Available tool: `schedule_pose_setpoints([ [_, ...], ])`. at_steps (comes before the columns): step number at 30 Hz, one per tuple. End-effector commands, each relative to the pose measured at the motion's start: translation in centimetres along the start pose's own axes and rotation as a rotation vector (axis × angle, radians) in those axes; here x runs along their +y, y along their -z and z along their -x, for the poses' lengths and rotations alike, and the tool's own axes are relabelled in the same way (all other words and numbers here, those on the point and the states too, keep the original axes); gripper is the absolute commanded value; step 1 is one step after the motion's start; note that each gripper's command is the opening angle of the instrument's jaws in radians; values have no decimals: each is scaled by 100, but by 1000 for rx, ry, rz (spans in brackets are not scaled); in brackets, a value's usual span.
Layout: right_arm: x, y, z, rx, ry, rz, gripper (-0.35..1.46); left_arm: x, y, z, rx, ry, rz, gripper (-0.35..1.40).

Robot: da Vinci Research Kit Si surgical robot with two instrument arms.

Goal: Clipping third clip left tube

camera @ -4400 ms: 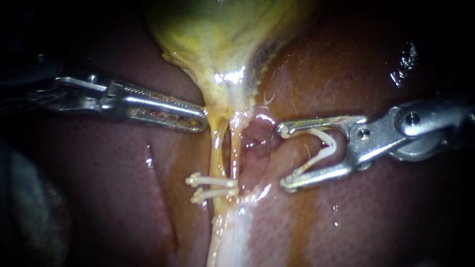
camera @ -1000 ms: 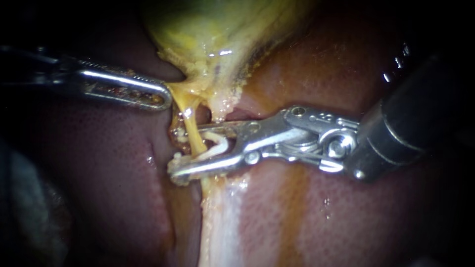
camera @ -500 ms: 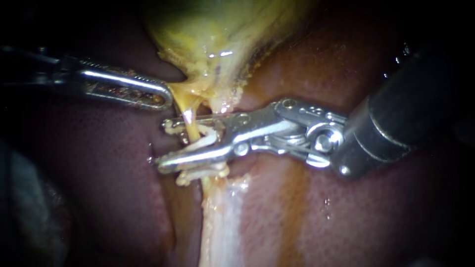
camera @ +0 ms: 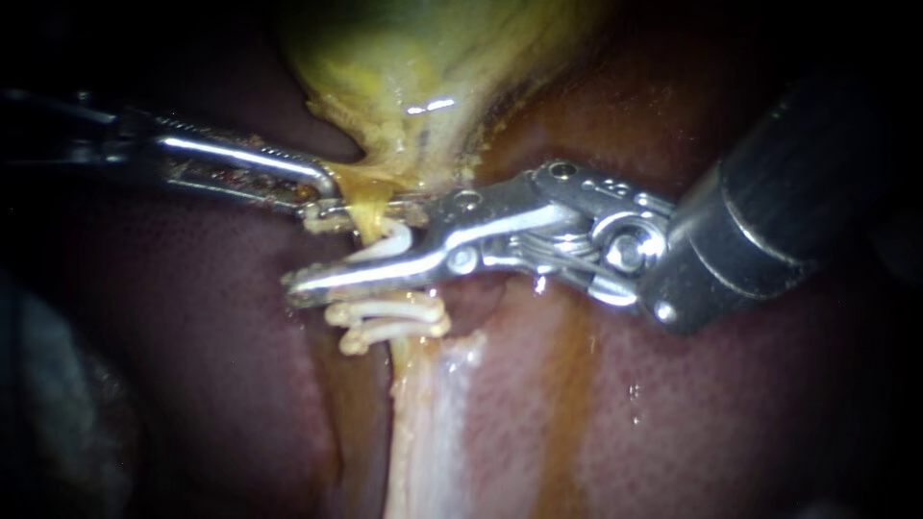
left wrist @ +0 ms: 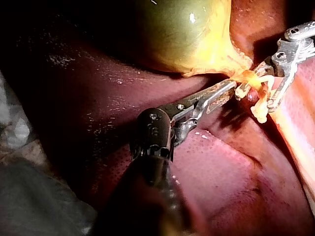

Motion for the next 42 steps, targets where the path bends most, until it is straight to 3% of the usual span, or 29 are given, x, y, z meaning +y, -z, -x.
schedule_pose_setpoints([
  [1,-2,0,-3,4,-1,-3,46,0,0,0,0,0,0,-35],
  [7,-8,0,-15,16,-8,-13,45,-1,0,0,0,0,0,-35],
  [16,-8,2,-17,17,-27,-14,39,-2,0,1,0,-1,0,-35],
  [28,-11,10,-19,16,-100,-18,3,-2,-1,2,0,-1,0,-35],
  [31,-12,11,-18,15,-136,-19,-15,-3,-1,2,0,-1,0,-35],
  [33,-13,14,-18,15,-218,-19,-35,-3,-1,2,0,-1,0,-35],
  [35,-13,17,-17,17,-277,-22,-35,-3,-1,2,0,-2,0,-35],
  [42,-18,18,-16,-17,-278,-8,-35,-4,-1,3,3,-2,1,-35],
])
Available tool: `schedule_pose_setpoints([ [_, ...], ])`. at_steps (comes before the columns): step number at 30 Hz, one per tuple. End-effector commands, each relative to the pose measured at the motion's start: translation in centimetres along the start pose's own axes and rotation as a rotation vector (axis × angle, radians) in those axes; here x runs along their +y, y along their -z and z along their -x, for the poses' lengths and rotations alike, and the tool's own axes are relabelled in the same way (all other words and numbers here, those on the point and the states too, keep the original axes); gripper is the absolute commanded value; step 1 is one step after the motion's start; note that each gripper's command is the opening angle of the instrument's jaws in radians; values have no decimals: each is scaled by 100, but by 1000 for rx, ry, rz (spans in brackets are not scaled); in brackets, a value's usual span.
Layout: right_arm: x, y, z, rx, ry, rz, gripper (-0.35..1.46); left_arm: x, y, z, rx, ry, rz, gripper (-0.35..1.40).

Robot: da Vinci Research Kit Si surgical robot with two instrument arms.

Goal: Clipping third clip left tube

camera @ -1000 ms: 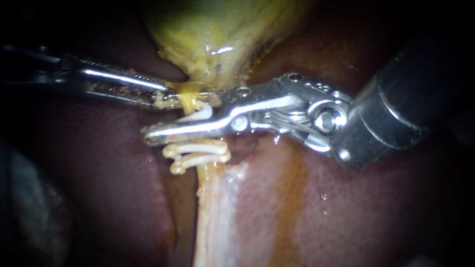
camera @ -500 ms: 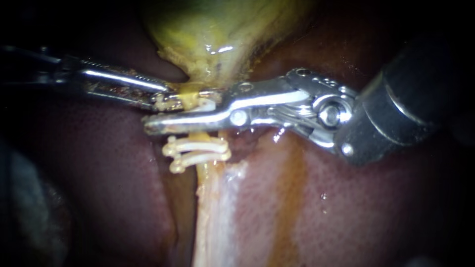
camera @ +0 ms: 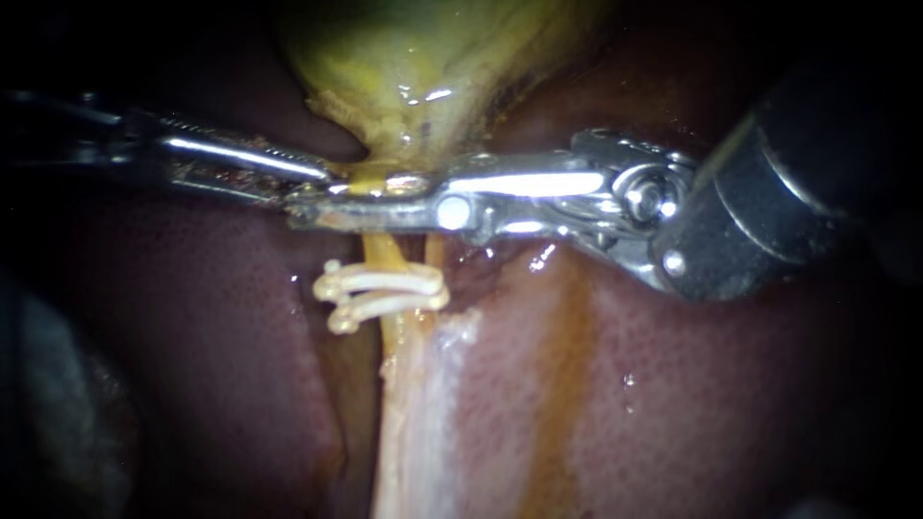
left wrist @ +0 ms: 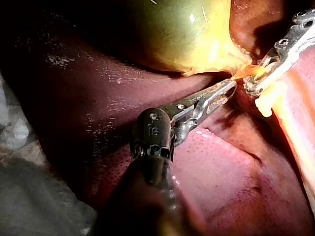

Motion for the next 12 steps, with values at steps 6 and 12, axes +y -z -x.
schedule_pose_setpoints([
  [6,0,-2,1,-1,3,1,-35,0,-1,1,0,1,2,-35],
  [12,0,-2,1,-1,-8,1,-35,-1,-1,1,0,1,2,-35],
])
